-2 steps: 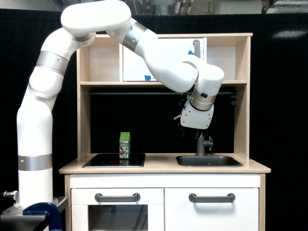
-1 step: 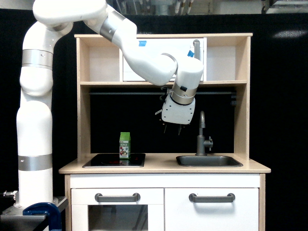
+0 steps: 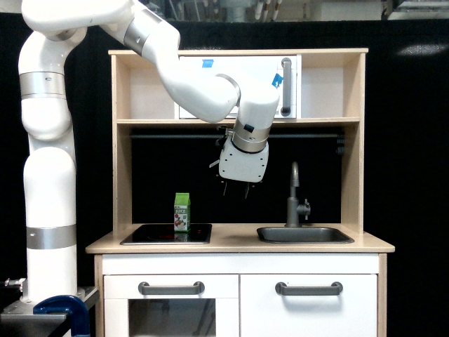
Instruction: Put the white box into the sink
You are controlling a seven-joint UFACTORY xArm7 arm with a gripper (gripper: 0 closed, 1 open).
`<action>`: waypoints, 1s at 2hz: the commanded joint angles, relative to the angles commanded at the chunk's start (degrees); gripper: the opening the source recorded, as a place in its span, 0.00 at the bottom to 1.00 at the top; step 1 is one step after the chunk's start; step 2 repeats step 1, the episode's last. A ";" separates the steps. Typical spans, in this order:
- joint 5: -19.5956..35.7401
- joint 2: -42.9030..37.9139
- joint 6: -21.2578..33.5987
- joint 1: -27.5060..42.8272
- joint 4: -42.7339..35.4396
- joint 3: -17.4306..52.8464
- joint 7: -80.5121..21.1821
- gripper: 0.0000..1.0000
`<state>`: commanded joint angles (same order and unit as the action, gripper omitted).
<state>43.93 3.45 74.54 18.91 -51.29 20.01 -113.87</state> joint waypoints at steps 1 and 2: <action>-0.67 -0.86 1.71 -1.35 -1.54 0.50 -0.72 1.00; -0.67 -0.86 1.71 -1.35 -1.54 0.50 -0.72 1.00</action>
